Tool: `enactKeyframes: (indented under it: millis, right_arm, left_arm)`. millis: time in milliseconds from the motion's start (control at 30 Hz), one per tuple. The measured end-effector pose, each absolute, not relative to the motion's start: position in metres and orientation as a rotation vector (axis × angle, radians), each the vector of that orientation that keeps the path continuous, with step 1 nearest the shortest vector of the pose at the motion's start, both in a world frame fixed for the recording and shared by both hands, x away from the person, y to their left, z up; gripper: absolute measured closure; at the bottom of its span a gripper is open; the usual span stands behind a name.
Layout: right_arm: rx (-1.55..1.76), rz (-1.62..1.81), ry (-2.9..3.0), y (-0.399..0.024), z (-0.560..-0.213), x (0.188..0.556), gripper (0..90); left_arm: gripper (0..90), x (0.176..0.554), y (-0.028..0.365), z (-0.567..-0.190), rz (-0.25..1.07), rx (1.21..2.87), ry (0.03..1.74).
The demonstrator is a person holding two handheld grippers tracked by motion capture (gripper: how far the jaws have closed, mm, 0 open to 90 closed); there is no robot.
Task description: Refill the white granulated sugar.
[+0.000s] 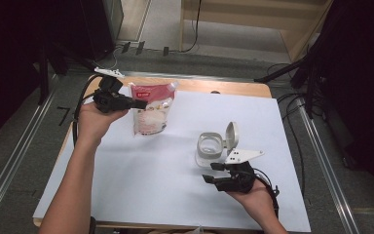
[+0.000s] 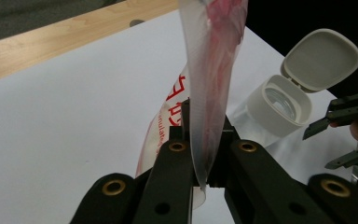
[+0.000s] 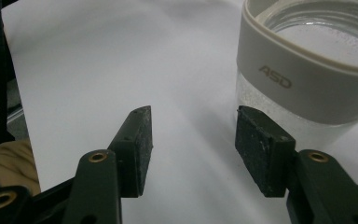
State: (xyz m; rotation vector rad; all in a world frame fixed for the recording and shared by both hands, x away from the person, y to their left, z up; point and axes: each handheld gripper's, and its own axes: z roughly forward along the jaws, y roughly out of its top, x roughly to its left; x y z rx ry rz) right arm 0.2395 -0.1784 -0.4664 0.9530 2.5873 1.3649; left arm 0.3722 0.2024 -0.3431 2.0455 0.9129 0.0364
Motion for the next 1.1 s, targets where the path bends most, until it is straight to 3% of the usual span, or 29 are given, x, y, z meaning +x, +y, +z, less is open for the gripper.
enactKeyframes:
  millis: [1100]
  right_arm:
    - [0.906,1.393,2.586,-0.127,-0.464,0.242,49.3]
  left_arm:
    - [90.0,0.326,0.176,-0.312,-0.095,2.102,0.763]
